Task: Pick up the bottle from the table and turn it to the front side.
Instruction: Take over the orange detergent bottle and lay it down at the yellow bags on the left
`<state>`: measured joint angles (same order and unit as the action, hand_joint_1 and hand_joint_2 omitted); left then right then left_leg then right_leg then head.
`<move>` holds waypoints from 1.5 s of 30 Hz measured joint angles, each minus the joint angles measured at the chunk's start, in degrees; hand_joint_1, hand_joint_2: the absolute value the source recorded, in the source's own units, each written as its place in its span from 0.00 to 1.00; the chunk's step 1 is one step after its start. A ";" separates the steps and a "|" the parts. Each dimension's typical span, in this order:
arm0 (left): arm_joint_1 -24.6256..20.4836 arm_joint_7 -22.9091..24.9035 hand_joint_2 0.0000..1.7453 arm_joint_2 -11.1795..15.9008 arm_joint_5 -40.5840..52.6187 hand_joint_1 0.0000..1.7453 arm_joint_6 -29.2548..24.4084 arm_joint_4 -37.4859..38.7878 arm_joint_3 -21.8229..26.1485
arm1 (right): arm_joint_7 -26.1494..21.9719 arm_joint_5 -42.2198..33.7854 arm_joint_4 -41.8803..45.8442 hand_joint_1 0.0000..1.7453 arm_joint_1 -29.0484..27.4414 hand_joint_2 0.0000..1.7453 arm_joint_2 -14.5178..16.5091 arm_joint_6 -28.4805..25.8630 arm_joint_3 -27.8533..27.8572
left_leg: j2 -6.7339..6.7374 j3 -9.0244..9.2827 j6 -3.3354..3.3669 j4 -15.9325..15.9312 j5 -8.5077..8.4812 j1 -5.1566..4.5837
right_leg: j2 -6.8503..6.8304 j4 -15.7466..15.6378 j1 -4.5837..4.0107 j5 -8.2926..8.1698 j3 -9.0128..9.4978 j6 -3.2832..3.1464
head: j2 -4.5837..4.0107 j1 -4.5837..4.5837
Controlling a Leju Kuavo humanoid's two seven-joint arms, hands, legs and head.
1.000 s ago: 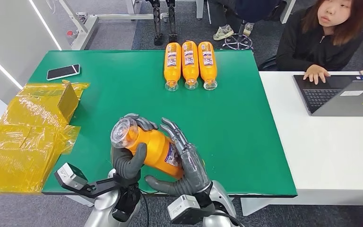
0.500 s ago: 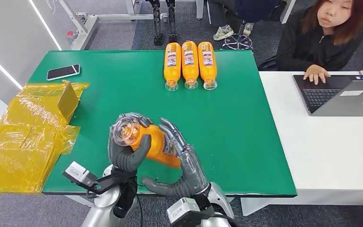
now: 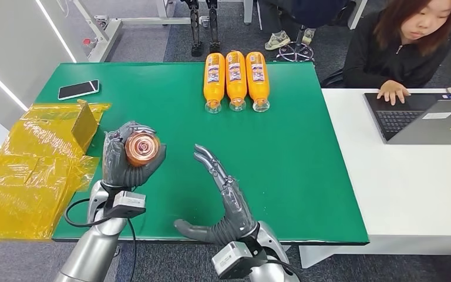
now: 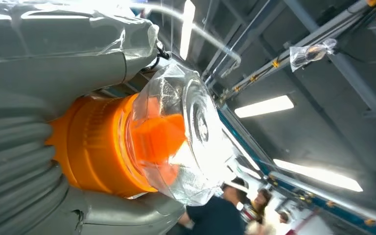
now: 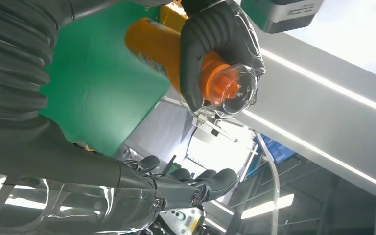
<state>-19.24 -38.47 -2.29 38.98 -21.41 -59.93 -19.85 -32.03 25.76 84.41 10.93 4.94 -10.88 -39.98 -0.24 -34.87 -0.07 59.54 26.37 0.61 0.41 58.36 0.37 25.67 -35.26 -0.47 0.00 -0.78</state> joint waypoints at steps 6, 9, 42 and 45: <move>-2.81 9.15 1.00 4.73 23.06 0.99 -3.64 3.36 -2.36 | -1.45 -1.75 -2.19 0.00 1.09 1.00 0.00 -2.12 -0.26 | 0.03 0.03 0.00 0.00 0.00 -0.01 | 0.04 -0.01 0.00 -0.01 -0.01 -0.01 | 0.00 -0.02; -5.71 15.57 1.00 6.90 33.30 1.00 -1.90 7.58 -5.62 | -1.74 -1.98 -3.29 0.00 1.22 1.00 0.00 -3.59 -0.26 | -0.01 0.02 0.00 0.01 -0.06 0.00 | -0.02 -0.01 0.00 -0.02 -0.01 -0.02 | 0.00 -0.01; -18.83 41.94 1.00 16.19 40.58 0.00 12.37 42.69 -11.43 | -0.72 -2.82 -5.38 0.00 -1.39 1.00 -1.87 -8.11 -0.11 | 0.15 -0.02 -0.06 -0.04 -0.09 0.01 | 0.15 0.04 0.00 -0.07 -0.08 -0.06 | 0.00 -0.02; -18.51 43.14 1.00 17.05 40.61 0.00 11.42 42.83 -10.90 | -1.03 -3.37 -5.65 0.00 -1.17 1.00 -1.95 -7.37 -0.11 | 0.15 0.00 -0.06 -0.05 -0.09 0.01 | 0.13 0.04 0.00 -0.07 -0.07 -0.06 | 0.00 -0.02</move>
<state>-37.76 4.67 14.75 79.59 -10.00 -17.10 -30.75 -33.06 22.39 78.76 9.77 2.99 -18.25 -40.09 -0.10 -34.88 -0.13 59.49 26.28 0.62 0.55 58.40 0.37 25.61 -35.33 -0.53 0.00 -0.80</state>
